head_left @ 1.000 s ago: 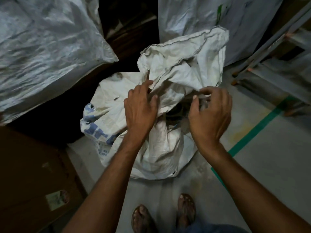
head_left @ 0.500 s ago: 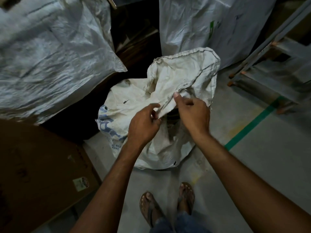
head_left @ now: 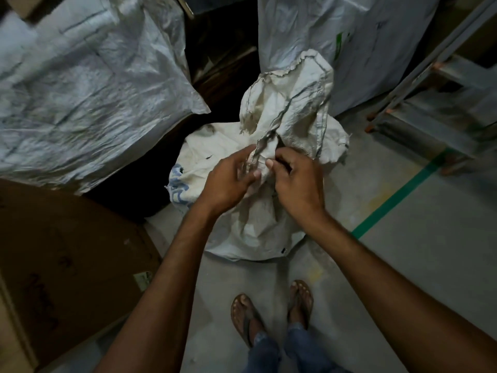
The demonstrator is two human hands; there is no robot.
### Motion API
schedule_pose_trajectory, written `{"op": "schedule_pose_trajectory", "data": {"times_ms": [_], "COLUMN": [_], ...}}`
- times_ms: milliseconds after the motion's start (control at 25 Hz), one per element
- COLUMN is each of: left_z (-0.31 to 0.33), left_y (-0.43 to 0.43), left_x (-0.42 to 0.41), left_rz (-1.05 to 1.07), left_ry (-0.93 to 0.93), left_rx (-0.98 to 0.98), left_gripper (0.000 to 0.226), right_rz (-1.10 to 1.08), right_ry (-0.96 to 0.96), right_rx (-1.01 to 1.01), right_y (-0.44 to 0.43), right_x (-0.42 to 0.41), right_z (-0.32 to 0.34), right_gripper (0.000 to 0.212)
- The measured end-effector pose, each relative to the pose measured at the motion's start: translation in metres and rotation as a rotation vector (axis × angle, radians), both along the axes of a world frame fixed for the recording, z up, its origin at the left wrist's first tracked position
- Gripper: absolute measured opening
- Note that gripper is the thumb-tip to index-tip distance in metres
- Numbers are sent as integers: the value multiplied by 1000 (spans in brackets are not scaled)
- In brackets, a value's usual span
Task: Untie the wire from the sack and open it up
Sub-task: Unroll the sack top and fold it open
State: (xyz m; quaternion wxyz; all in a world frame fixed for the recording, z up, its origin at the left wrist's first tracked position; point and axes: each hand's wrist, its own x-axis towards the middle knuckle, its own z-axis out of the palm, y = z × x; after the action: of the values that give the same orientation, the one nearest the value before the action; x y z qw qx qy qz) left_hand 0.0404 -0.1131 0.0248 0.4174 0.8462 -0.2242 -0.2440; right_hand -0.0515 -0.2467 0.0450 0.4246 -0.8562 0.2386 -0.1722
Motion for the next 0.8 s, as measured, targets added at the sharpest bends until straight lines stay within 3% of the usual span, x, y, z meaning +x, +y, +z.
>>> {"op": "schedule_pose_trajectory", "data": {"times_ms": [40,160,280,400,520,680,800], "left_z": [4,16,60,120,154,121,69], "left_y": [5,21,35,39,21,15,53], "left_x": [-1,-13,-39,-66,-106,-148,-172], "left_rz": [-64,5,107,185,261,148,-109], "left_ry": [-57,-240,-296,-294,-298,-136,17], "left_rx": [69,145,74,-91,-133,60,313], "left_gripper": [43,5,14,38,21,28,8], "right_rz": [18,117,160,148,125,204,412], "right_ry": [-27,-48,-87,-204,-301,-92,193], "right_rx": [12,27,24,91,148,197,298], "right_y": [2,5,13,19,9,4,15], "right_x": [-1,-6,-20,-31,-47,-108,-167], "right_z": [11,42,89,144,173,135,76], "right_gripper": [8,4,6,2,10,10,7]}}
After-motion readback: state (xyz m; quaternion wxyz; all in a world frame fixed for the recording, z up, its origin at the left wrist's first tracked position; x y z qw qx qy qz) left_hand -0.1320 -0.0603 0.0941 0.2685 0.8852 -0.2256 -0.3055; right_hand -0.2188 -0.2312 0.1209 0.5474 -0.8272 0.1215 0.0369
